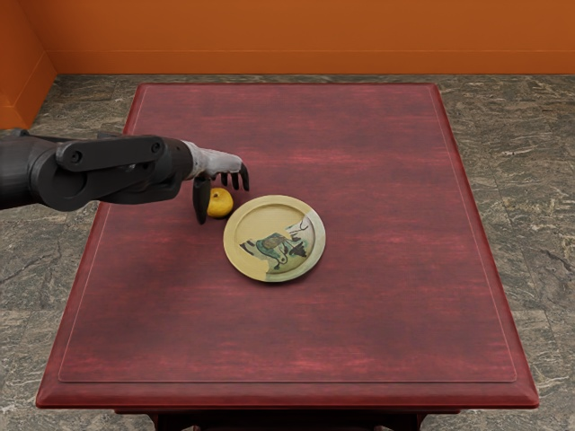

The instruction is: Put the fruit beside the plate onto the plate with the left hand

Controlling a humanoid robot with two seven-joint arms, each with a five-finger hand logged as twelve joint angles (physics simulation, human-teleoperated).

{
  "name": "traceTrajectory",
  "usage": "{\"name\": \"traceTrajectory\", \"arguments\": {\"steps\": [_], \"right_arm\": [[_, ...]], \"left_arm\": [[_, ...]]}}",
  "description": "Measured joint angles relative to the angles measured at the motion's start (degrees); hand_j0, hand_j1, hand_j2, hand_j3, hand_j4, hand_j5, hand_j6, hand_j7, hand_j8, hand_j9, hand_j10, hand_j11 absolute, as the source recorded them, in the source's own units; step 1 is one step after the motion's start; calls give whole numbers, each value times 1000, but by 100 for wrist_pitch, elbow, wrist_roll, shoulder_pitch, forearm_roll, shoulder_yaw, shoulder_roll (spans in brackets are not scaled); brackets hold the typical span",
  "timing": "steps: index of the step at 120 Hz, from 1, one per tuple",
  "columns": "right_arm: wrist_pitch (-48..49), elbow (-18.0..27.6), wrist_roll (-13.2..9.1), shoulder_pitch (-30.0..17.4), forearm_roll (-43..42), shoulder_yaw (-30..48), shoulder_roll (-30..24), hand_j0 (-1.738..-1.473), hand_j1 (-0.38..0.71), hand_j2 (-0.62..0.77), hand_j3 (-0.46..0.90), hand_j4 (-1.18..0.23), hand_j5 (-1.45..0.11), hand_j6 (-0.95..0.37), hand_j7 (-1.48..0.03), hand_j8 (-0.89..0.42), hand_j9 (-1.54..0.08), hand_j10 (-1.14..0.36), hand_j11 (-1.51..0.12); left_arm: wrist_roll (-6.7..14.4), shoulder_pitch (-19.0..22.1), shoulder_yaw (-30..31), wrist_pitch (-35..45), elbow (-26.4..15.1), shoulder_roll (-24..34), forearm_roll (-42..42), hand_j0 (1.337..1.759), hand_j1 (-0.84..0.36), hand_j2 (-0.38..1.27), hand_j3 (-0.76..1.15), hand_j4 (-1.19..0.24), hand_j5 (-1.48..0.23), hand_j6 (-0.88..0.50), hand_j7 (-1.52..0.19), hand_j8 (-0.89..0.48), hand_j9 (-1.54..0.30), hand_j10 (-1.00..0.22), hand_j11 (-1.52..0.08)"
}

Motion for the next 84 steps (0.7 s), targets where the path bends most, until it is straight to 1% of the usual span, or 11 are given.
{"name": "traceTrajectory", "arguments": {"steps": [47, 63, 84], "right_arm": [[0, 0, -1, 0, 0, 0, 0, -1658, -314, -6, 0, -30, -38, -30, -38, -30, -38, -29, -38], [0, 0, -2, 0, 0, 0, 0, -1658, -314, -6, 0, -30, -38, -30, -38, -30, -38, -29, -38], [0, 0, -3, 0, 0, 0, 0, -1658, -314, -6, 0, -30, -38, -30, -38, -30, -38, -29, -38]], "left_arm": [[0, 28, 7, 0, 20, -12, 3, 1658, -172, 89, 0, -437, -565, -437, -565, -443, -566, -436, -566], [0, 44, 7, 2, 37, -35, 5, 1658, -188, 92, 0, -452, -580, -453, -580, -433, -583, -450, -583], [0, 53, 7, 3, 47, -39, 7, 1658, -228, 100, 0, -491, -620, -491, -620, -465, -628, -485, -628]]}}
